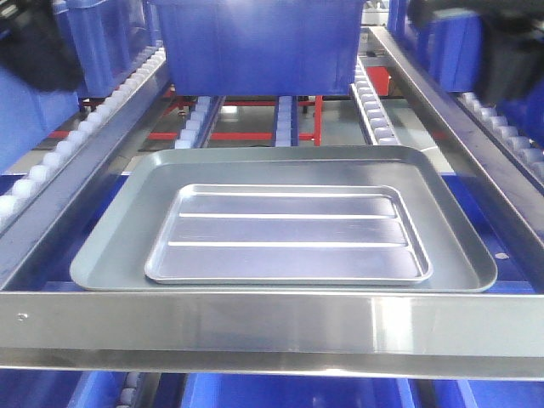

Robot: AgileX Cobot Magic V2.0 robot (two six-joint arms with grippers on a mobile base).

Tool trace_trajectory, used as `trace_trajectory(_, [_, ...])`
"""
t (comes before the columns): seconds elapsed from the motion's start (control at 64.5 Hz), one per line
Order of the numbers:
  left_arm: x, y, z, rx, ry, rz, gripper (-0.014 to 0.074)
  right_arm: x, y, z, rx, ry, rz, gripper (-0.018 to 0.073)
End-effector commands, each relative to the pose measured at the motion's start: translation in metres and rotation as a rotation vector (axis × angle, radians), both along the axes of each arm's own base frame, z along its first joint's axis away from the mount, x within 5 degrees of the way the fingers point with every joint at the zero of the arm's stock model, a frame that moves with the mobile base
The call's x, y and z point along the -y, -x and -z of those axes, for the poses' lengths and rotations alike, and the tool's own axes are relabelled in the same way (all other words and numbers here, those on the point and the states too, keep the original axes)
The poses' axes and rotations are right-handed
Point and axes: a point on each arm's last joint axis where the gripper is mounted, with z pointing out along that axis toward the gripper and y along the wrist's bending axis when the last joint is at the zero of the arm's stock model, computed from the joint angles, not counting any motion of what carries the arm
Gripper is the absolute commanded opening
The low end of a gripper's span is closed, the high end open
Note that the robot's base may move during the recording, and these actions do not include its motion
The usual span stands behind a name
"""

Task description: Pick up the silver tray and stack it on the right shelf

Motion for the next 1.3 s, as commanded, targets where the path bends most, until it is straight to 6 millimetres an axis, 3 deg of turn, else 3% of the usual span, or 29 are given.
trace_trajectory(0.0, [-0.005,0.016,-0.009,0.138,0.119,0.06,-0.0091,0.008,0.015,-0.011,0.111,-0.028,-0.051,0.0066])
trace_trajectory(0.295, [-0.04,0.067,0.016,0.279,0.209,0.13,-0.0091,0.035,0.079,0.0,0.249,-0.12,-0.146,0.0066])
trace_trajectory(0.76, [-0.104,0.147,-0.034,0.629,0.482,0.101,-0.0091,0.099,0.181,-0.038,0.706,-0.381,-0.221,0.0066])
trace_trajectory(0.915, [-0.117,0.162,-0.037,0.684,0.517,0.092,-0.0092,0.108,0.192,-0.04,0.757,-0.412,-0.216,0.0066])
trace_trajectory(1.287, [-0.118,0.163,-0.037,0.682,0.516,0.09,-0.0092,0.108,0.192,-0.04,0.755,-0.411,-0.216,0.0066])
